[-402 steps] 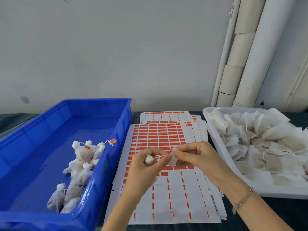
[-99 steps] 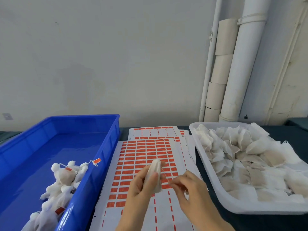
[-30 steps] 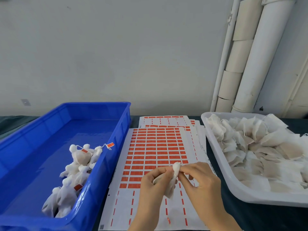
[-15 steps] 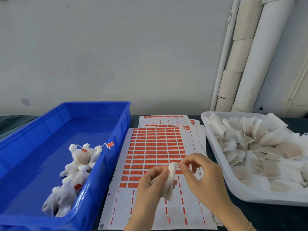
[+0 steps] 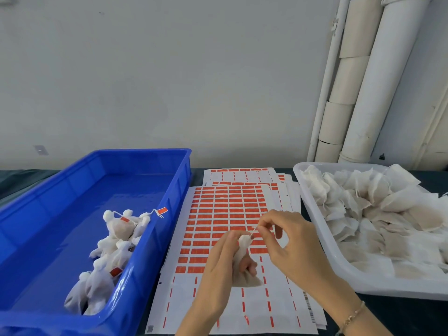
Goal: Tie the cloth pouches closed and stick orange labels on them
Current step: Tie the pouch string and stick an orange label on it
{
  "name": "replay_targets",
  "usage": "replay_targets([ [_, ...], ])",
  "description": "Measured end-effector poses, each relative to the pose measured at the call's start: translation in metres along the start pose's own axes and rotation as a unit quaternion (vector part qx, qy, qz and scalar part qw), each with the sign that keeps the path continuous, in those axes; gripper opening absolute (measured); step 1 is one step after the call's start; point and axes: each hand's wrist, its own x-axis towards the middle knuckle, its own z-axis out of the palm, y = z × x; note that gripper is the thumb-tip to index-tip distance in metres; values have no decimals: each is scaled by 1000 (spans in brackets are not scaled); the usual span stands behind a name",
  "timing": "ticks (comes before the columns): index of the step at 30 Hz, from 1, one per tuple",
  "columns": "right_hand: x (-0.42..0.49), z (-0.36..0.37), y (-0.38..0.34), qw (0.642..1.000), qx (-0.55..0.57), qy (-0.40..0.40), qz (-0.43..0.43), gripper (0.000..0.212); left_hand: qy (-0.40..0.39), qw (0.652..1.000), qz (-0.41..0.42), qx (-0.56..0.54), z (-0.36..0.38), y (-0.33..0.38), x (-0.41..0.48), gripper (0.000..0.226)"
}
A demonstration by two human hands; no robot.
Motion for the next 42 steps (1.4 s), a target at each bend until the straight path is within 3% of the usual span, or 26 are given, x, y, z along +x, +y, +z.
replay_targets([
  [2,2,-1,3,1000,-14,4,-6,10,10,999,31,41,-10,-12,-2,20],
  [5,5,-2,7,1000,-12,2,-4,18,-5,996,40,77,-15,-23,2,31],
  [8,6,2,9,1000,-14,-15,10,21,-10,999,32,18,-15,-26,0,11],
  [11,2,11,10,998,23,-43,33,19,20,999,41,12,-21,-42,4,17],
  [15,-3,-2,39,960,130,-151,197,19,93,995,-25,17,-42,-67,20,18],
  [17,-12,-8,61,927,96,-230,281,23,130,990,-56,28,-56,-81,27,18],
  [20,-27,-3,75,895,26,-299,331,38,158,982,-90,42,-66,-101,34,20],
  [28,-35,21,74,897,33,-223,381,45,147,986,-70,-20,-72,-120,36,23],
  [30,-34,27,72,912,4,-162,377,46,147,987,-62,-14,-72,-123,36,25],
  [33,-34,46,63,950,-77,-106,284,52,148,988,-47,-9,-72,-126,34,25],
  [35,-31,65,51,967,-42,-147,204,43,146,988,-42,-14,-72,-127,33,24],
  [37,-24,85,40,961,0,-229,158,30,141,989,-38,-29,-73,-129,32,23],
  [42,-4,116,35,933,33,-337,122,24,130,989,-27,-62,-77,-130,30,25],
])
